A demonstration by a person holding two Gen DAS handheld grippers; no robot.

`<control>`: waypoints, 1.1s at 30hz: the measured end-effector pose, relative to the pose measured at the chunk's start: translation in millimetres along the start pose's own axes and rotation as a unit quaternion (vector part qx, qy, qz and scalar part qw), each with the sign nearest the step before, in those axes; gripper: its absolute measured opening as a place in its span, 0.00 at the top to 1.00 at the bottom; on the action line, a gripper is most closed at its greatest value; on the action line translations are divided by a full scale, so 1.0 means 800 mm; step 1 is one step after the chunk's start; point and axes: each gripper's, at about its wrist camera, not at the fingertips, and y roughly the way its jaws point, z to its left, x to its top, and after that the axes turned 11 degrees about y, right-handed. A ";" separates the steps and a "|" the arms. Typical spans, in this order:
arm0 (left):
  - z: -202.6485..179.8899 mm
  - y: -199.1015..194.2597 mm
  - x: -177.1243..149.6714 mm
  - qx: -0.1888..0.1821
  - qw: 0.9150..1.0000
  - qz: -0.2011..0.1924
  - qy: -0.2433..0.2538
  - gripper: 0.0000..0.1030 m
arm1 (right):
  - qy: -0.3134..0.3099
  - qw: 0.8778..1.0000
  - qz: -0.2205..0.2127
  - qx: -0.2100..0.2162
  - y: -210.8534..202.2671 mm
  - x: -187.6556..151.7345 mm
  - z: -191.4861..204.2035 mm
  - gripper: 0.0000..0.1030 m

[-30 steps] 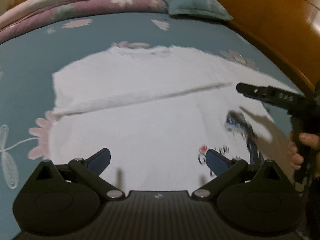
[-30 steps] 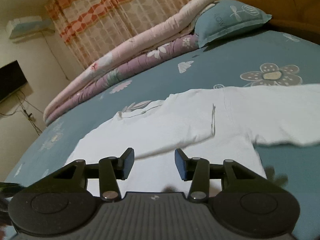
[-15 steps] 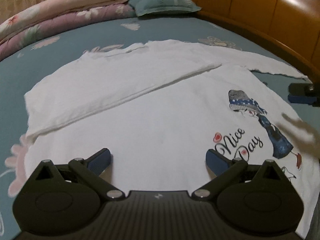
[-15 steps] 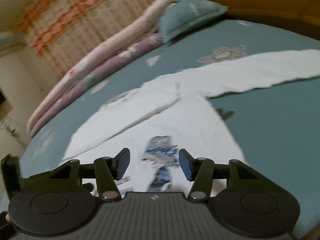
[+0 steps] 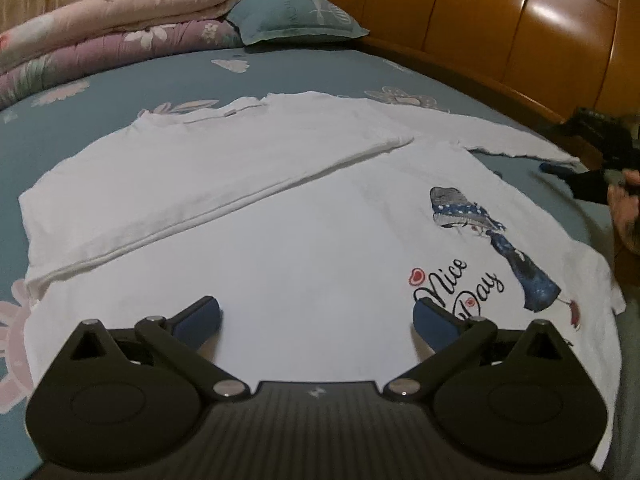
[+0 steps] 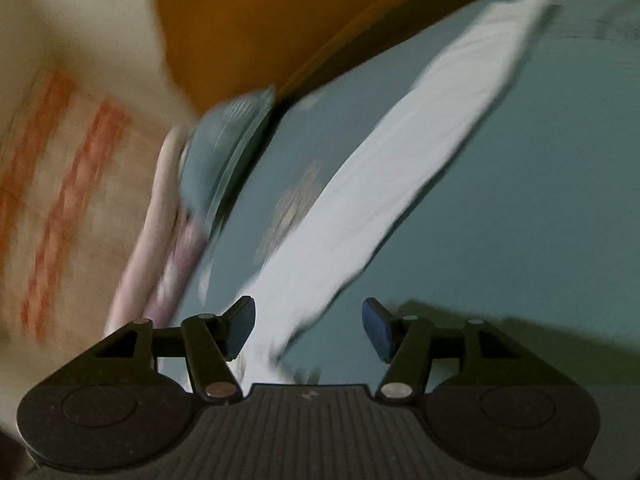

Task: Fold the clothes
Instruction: 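Lay the sleeve flat on the bedspread with the right gripper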

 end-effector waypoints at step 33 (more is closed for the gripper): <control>-0.020 -0.048 0.020 -0.043 0.993 -0.073 0.081 0.01 | -0.054 0.989 -0.110 -0.088 0.050 0.096 -0.009 0.38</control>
